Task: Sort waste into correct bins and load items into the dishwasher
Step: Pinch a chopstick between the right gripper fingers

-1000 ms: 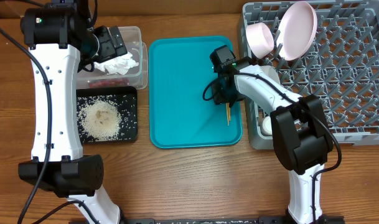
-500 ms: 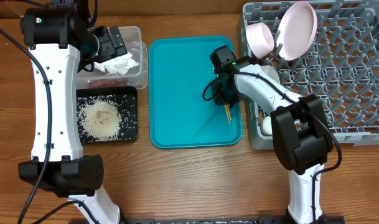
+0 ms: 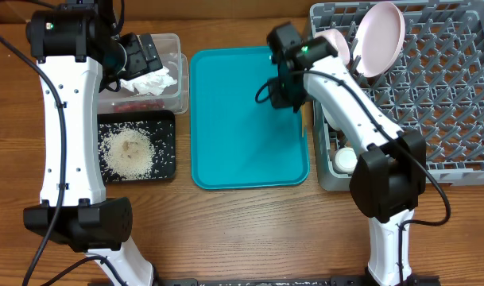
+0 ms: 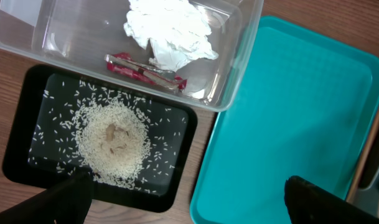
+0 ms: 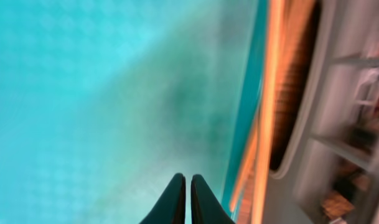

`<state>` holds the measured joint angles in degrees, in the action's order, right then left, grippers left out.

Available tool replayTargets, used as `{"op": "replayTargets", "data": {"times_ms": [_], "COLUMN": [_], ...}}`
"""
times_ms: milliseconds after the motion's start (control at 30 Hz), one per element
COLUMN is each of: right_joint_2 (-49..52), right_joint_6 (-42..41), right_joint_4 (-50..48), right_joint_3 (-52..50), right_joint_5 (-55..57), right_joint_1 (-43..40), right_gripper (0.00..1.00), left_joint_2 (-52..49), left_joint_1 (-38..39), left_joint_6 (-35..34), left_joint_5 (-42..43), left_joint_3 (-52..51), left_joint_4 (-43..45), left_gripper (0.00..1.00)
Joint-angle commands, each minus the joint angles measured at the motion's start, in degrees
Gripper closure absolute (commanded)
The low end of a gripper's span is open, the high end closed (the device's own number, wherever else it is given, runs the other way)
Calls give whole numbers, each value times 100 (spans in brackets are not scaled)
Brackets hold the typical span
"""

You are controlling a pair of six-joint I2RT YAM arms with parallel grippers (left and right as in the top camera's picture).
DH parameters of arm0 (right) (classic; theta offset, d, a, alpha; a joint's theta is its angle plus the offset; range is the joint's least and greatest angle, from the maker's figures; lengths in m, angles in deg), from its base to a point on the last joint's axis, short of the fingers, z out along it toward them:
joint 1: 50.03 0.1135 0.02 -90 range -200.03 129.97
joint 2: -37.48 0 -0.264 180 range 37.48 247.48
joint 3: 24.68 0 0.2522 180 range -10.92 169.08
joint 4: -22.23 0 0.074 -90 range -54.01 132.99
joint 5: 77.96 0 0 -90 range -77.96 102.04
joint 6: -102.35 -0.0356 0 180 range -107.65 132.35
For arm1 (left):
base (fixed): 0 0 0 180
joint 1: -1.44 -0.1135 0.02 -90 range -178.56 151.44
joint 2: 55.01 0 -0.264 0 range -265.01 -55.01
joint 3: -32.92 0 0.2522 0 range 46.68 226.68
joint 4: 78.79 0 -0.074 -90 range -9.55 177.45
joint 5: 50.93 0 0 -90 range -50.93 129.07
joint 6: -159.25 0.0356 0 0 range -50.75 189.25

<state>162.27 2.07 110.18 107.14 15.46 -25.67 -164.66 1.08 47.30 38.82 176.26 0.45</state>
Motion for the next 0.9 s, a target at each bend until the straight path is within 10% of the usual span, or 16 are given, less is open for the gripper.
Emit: {"op": "replayTargets", "data": {"times_ms": [0,300,633,867], "right_joint_2": [-317,-350,122,817], "right_joint_6": [9,57,-579,-1281], "right_joint_4": [332,299,-1049,-1744], "right_joint_3": [719,964,131,120], "right_joint_5": [142,7,-461,-505], "right_joint_1": [-98,-269,79,509], "right_gripper": [93,86,39,34], "left_joint_2": [26,26,26,26], "left_joint_1": [37,37,37,37], "left_joint_6": [28,28,28,28], "left_joint_5": [-15,-15,-15,-15], "left_joint_3": [103,103,103,103], "left_joint_4": [31,31,28,31], "left_gripper": [0,0,0,0]}}
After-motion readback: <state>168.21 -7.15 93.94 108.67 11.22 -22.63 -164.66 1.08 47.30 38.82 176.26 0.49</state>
